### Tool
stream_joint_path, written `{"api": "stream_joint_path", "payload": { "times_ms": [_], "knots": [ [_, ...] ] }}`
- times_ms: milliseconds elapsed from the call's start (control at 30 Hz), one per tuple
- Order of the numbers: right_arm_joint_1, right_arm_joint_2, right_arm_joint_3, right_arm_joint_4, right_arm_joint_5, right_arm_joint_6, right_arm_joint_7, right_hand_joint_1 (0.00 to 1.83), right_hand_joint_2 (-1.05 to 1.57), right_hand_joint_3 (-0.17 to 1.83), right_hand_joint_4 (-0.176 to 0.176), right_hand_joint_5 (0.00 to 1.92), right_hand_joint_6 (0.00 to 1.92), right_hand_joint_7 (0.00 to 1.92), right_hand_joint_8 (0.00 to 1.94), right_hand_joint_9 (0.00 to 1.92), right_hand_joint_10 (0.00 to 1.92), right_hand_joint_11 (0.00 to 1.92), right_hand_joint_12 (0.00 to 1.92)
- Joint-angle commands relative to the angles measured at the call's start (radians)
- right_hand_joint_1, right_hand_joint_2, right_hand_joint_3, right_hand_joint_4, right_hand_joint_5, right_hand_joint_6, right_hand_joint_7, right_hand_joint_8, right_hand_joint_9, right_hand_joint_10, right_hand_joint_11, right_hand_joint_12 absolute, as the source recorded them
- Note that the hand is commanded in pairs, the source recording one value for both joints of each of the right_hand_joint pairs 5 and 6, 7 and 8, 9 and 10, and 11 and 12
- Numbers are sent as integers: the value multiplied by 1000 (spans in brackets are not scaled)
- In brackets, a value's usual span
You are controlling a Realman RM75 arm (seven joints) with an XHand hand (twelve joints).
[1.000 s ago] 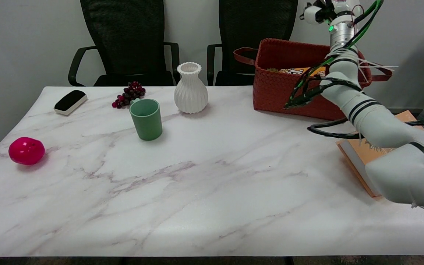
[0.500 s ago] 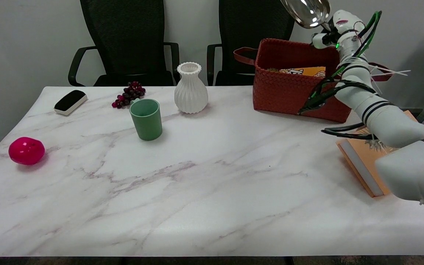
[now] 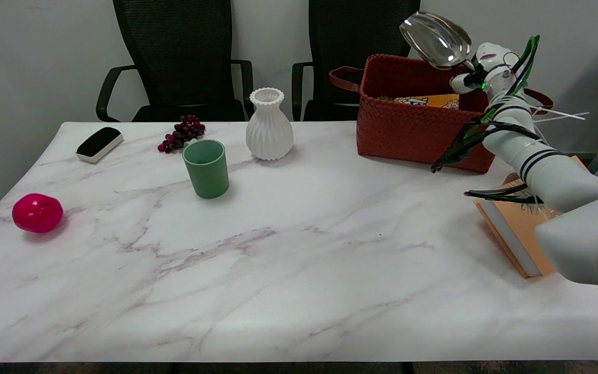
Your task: Place the stainless steel scoop into the brown storage basket.
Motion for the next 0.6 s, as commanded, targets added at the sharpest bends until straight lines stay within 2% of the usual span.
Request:
{"api": "stream_joint_path", "payload": {
  "times_ms": [33,367,600],
  "knots": [
    [-6,11,1,-97,3,-21,-33,791,1083,526,0,1920,1920,1920,1920,1843,1843,1920,1920],
    [-7,10,-10,-80,3,-11,-33,766,1052,516,0,1920,1920,1920,1920,1888,1888,1920,1920],
    [-17,12,-9,-43,3,-5,-33,756,870,511,0,1920,1920,1920,1920,1920,1920,1920,1920]
  ]
}}
